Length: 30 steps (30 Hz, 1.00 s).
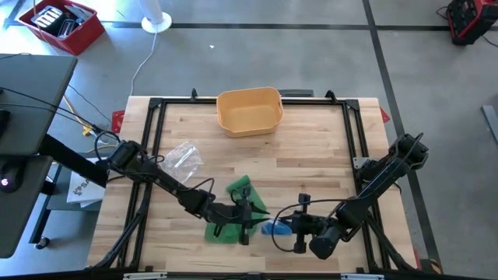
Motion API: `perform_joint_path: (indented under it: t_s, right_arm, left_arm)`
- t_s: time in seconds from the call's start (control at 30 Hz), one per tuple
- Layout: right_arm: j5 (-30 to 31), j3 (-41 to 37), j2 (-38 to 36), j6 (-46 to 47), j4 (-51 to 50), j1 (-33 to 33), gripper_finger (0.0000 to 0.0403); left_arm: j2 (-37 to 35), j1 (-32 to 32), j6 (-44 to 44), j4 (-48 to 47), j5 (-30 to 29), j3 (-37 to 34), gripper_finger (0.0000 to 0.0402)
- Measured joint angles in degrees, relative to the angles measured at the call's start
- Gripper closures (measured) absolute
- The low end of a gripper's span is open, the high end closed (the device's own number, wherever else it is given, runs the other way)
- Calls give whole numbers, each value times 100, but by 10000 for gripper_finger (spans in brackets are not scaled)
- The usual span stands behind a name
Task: Roll bandage
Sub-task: Close the transparent zip bag containing the rolled blue bandage
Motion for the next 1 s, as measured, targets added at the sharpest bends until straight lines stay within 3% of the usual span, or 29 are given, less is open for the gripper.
perform_joint_path:
  t_s: [0.13, 0.23, 0.4, 0.67, 1.0]
  right_arm:
    - [-10, 0, 0, 0, -6, 5, 402]
    - [-33, 0, 0, 0, -19, 10, 402]
    - [-28, 0, 0, 0, -9, -2, 402]
    - [-26, 0, 0, 0, 9, -15, 402]
    - [-28, 0, 0, 0, 1, -17, 402]
  left_arm:
    - [125, 19, 255, 368, 131, 0, 389]
    - [251, 19, 438, 659, 356, 0, 395]
    - [391, 40, 425, 754, 579, 2, 354]
    - [293, 42, 300, 686, 360, 4, 273]
    - [161, -43, 653, 593, 361, 4, 277]
